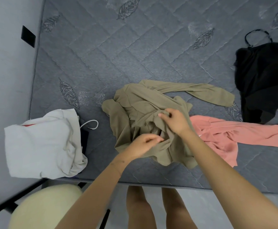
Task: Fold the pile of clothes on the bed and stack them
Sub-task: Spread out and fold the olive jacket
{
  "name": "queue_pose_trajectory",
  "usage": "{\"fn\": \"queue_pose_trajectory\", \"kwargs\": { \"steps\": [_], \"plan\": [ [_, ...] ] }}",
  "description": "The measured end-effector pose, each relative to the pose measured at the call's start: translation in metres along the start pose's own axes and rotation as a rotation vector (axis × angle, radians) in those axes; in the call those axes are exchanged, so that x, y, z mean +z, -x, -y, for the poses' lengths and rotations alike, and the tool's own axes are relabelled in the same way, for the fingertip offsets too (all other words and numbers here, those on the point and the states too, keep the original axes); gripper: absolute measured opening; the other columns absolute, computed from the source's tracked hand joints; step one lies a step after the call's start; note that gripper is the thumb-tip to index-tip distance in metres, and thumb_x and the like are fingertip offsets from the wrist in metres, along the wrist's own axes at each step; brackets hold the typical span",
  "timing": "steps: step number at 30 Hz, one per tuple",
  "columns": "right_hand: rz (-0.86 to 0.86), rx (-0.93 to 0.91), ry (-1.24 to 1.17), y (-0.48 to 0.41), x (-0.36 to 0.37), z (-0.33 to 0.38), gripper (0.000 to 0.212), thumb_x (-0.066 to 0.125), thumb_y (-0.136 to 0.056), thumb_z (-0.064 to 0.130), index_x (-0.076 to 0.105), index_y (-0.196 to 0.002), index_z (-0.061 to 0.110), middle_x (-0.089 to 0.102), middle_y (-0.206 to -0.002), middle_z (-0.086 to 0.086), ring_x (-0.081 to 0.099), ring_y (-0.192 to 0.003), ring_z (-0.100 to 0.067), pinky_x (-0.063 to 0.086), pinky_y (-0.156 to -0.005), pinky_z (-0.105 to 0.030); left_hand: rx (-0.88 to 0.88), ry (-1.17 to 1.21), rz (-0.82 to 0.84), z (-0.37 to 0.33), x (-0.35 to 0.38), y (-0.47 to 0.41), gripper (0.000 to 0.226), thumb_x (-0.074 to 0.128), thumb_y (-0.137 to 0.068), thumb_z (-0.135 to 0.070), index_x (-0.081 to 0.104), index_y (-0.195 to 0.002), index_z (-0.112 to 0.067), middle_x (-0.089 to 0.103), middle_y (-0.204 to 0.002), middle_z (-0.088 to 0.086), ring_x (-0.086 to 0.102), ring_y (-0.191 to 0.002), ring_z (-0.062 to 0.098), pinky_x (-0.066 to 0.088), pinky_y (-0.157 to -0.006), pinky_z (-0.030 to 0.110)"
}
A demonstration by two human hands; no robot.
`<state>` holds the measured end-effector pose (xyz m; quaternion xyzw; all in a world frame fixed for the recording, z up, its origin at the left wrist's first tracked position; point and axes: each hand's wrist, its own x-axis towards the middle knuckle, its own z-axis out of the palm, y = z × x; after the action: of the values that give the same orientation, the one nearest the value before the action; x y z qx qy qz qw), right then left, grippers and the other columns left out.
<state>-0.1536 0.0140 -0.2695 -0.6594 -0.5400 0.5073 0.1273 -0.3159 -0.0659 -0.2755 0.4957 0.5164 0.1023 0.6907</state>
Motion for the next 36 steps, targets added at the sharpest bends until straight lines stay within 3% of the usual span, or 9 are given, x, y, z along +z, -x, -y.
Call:
{"fn": "queue_pose_trajectory", "kwargs": {
  "steps": [3,6,8,11,14,19,24,31,36],
  "plan": [
    [-0.069,0.138,-0.380,0.001,-0.006,0.010,0.034,0.053,-0.099,0.011,0.047,-0.066,0.017,0.050,-0.065,0.004,0.045,-0.064,-0.006,0.038,-0.059,-0.012,-0.043,0.039,-0.410,0.001,-0.013,-0.009,0.016,0.045,-0.101,-0.016,0.061,-0.099,-0.019,0.063,-0.089,0.000,0.060,-0.084,0.011,0.047,-0.086,0.036],
    [0.030,0.239,-0.761,0.001,-0.008,0.017,0.023,0.046,-0.100,0.008,0.061,-0.083,0.009,0.066,-0.075,-0.002,0.059,-0.073,-0.012,0.048,-0.073,-0.020,-0.027,0.033,-0.671,0.000,-0.026,-0.021,0.038,0.060,-0.094,-0.017,0.047,-0.130,-0.016,0.051,-0.122,0.002,0.048,-0.110,0.014,0.038,-0.104,0.032],
    [0.114,0.274,-0.975,0.004,-0.012,0.022,0.020,0.045,-0.099,0.006,0.063,-0.102,-0.001,0.070,-0.090,-0.007,0.065,-0.085,-0.017,0.052,-0.084,-0.026,-0.022,-0.127,-0.643,-0.001,-0.037,-0.030,0.063,0.067,-0.089,-0.020,0.037,-0.145,-0.021,0.037,-0.135,0.001,0.035,-0.124,0.012,0.026,-0.109,0.026],
    [0.169,0.275,-1.077,0.008,-0.018,0.027,0.026,0.042,-0.100,0.008,0.061,-0.114,-0.003,0.069,-0.107,-0.013,0.066,-0.098,-0.021,0.053,-0.092,-0.029,0.017,-0.310,-0.572,-0.008,-0.052,-0.042,0.030,0.063,-0.093,-0.020,0.064,-0.122,-0.014,0.050,-0.139,0.008,0.041,-0.133,0.018,0.027,-0.114,0.039],
    [0.063,0.291,-1.021,0.012,-0.027,0.031,0.025,0.047,-0.099,0.010,0.064,-0.113,-0.001,0.067,-0.112,-0.016,0.062,-0.106,-0.026,0.046,-0.101,-0.036,0.126,-0.183,-0.618,-0.025,-0.060,-0.038,0.014,0.053,-0.098,-0.012,0.066,-0.094,-0.013,0.066,-0.096,-0.005,0.056,-0.090,-0.007,0.042,-0.086,0.023],
    [0.144,0.049,-0.358,0.026,-0.051,0.055,0.024,0.077,-0.079,0.040,0.068,-0.097,0.027,0.068,-0.096,0.020,0.063,-0.096,0.000,0.046,-0.087,-0.015,0.235,-0.234,-0.633,-0.074,-0.070,-0.019,0.015,0.049,-0.100,-0.012,0.056,-0.086,-0.014,0.053,-0.076,-0.013,0.049,-0.069,-0.006,0.035,-0.067,0.008],
    [0.300,-0.173,-0.041,0.046,-0.070,0.105,0.015,0.082,-0.076,0.029,0.067,-0.078,0.027,0.068,-0.073,0.021,0.061,-0.070,0.007,0.044,-0.065,-0.012,0.313,-0.271,-0.533,-0.149,-0.091,0.003,0.020,0.050,-0.100,-0.016,0.056,-0.081,-0.014,0.056,-0.076,0.005,0.047,-0.072,0.007,0.035,-0.067,0.019],
    [0.269,-0.175,-0.510,0.087,-0.109,0.180,0.011,0.060,-0.094,0.013,0.070,-0.089,0.012,0.074,-0.082,0.002,0.066,-0.074,-0.007,0.052,-0.070,-0.020,0.468,-0.143,-0.509,-0.233,-0.109,0.052,0.027,0.050,-0.101,-0.017,0.058,-0.079,-0.003,0.049,-0.075,0.007,0.044,-0.071,0.007,0.035,-0.065,0.018],
    [0.218,-0.230,-0.696,0.116,-0.144,0.235,0.014,0.057,-0.095,0.014,0.070,-0.097,0.010,0.075,-0.090,-0.004,0.071,-0.081,-0.013,0.055,-0.070,-0.022,0.378,-0.052,-0.325,-0.232,-0.112,0.088,0.013,0.052,-0.099,-0.022,0.054,-0.111,-0.027,0.060,-0.103,-0.014,0.056,-0.090,-0.009,0.041,-0.082,0.012]
  ]
}}
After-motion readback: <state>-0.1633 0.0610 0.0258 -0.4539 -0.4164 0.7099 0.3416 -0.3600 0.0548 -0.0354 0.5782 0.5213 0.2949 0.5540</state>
